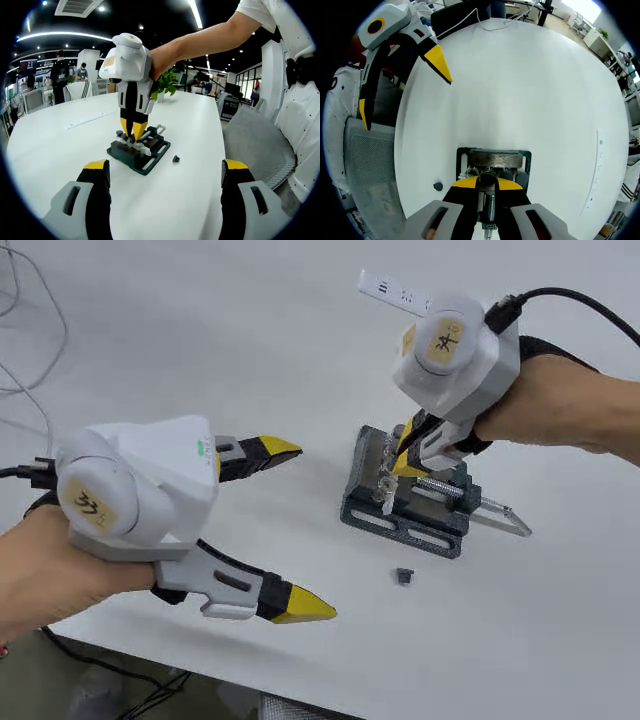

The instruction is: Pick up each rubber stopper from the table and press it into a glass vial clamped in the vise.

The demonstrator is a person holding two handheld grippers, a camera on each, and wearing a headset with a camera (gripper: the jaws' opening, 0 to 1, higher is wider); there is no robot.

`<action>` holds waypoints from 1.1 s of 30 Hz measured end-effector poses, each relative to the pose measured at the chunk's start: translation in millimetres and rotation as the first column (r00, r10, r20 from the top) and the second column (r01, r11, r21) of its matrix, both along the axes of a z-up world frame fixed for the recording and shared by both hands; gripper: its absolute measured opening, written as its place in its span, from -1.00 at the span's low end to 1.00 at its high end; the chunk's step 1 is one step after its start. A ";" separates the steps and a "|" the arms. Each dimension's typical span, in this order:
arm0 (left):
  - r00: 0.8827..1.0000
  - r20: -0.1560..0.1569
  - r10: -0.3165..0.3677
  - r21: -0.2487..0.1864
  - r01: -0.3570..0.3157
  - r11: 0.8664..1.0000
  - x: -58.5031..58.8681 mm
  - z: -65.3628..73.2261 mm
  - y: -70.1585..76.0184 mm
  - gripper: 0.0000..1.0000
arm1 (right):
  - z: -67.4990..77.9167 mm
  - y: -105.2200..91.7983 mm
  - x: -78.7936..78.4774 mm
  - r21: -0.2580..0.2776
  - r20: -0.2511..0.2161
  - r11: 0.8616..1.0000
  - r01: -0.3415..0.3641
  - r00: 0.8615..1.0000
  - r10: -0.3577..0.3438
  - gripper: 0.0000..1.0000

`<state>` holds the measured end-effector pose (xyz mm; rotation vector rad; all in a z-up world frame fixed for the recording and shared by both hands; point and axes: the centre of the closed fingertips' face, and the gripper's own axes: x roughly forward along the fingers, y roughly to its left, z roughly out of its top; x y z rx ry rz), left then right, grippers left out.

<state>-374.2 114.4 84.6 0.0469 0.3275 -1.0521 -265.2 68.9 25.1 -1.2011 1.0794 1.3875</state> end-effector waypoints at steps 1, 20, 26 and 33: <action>1.000 -0.001 0.000 -0.002 0.000 1.000 -0.1 0.0 0.1 0.83 | -0.1 0.1 -0.1 0.001 -0.001 1.000 0.001 1.000 -0.001 -0.84; 1.000 -0.004 -0.001 -0.008 0.001 1.000 -1.7 -0.7 -1.1 0.79 | 3.3 -0.1 1.6 0.018 0.012 1.000 0.010 1.000 -0.010 -0.81; 1.000 -0.004 0.001 -0.010 -0.002 1.000 -0.9 -0.2 -0.6 0.80 | 11.3 1.7 0.2 0.047 0.008 0.999 0.019 1.000 -0.020 -0.82; 1.000 -0.005 0.003 -0.012 -0.003 1.000 -0.6 0.7 0.6 0.80 | 18.3 0.2 0.8 0.083 0.004 0.996 0.037 0.999 -0.037 -0.83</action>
